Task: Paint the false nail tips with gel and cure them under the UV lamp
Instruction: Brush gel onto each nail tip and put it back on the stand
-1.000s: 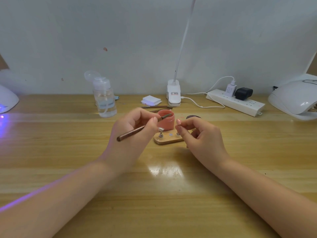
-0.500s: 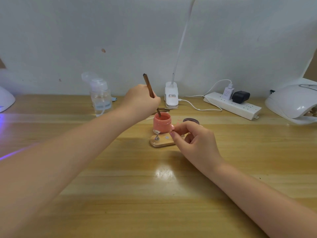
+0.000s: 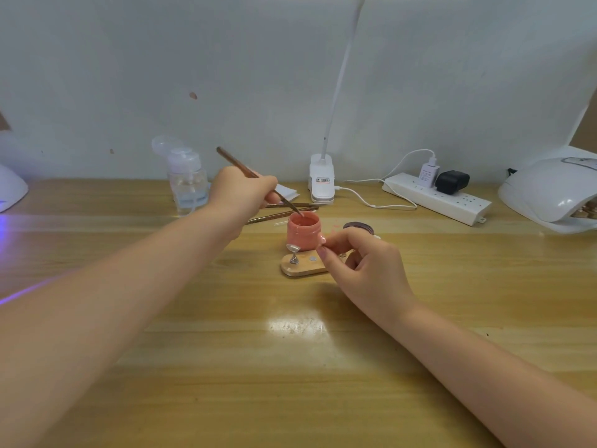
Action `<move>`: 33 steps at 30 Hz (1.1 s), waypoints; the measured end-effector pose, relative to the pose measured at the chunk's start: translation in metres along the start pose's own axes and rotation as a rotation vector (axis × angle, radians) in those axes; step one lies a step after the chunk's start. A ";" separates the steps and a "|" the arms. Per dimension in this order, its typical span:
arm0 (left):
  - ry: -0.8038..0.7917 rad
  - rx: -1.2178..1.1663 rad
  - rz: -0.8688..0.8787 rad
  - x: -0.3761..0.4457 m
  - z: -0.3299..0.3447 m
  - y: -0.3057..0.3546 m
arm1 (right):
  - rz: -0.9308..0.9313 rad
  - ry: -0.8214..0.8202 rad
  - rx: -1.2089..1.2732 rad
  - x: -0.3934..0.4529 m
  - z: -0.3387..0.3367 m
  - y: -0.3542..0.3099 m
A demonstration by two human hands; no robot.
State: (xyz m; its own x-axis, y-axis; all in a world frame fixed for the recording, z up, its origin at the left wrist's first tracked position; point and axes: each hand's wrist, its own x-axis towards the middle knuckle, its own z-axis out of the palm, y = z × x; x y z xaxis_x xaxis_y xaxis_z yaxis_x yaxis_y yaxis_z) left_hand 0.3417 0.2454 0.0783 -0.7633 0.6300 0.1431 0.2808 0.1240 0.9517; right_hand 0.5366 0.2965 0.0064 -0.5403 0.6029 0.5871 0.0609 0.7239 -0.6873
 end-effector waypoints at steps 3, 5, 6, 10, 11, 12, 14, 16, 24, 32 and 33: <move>0.028 -0.152 -0.127 0.002 -0.008 -0.009 | 0.000 -0.001 -0.008 0.000 0.000 -0.001; 0.032 -0.198 -0.178 0.002 -0.013 -0.014 | 0.000 -0.003 -0.014 0.000 0.000 -0.001; 0.035 -0.205 -0.195 0.001 -0.015 -0.016 | -0.001 -0.004 -0.015 0.000 0.000 -0.001; 0.053 -0.226 -0.206 -0.002 -0.024 -0.022 | 0.005 -0.001 -0.013 0.000 0.000 -0.001; 0.054 -0.252 -0.202 -0.004 -0.026 -0.023 | 0.008 0.003 -0.013 0.000 0.000 -0.002; 0.052 -0.298 -0.198 -0.007 -0.027 -0.023 | 0.010 0.007 -0.017 0.000 0.000 -0.002; 0.043 -0.412 -0.177 -0.018 -0.030 -0.022 | 0.018 0.007 -0.022 0.001 0.000 -0.002; 0.010 -0.470 -0.118 -0.032 -0.032 -0.020 | 0.034 0.004 -0.016 0.001 -0.001 -0.001; -0.093 -0.343 0.271 -0.095 -0.039 -0.028 | 0.069 -0.002 -0.016 0.001 -0.002 -0.003; -0.187 -0.118 0.488 -0.127 -0.028 -0.045 | 0.067 -0.008 -0.015 0.000 -0.002 -0.004; -0.195 -0.097 0.503 -0.128 -0.027 -0.044 | 0.063 -0.008 -0.016 0.000 -0.003 -0.004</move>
State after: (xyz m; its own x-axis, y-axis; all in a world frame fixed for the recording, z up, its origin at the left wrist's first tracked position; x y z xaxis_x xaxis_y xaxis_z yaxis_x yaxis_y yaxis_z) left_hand 0.4111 0.1389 0.0250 -0.4238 0.7253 0.5425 0.5215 -0.2943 0.8009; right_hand 0.5382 0.2947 0.0105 -0.5420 0.6446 0.5392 0.1084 0.6899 -0.7158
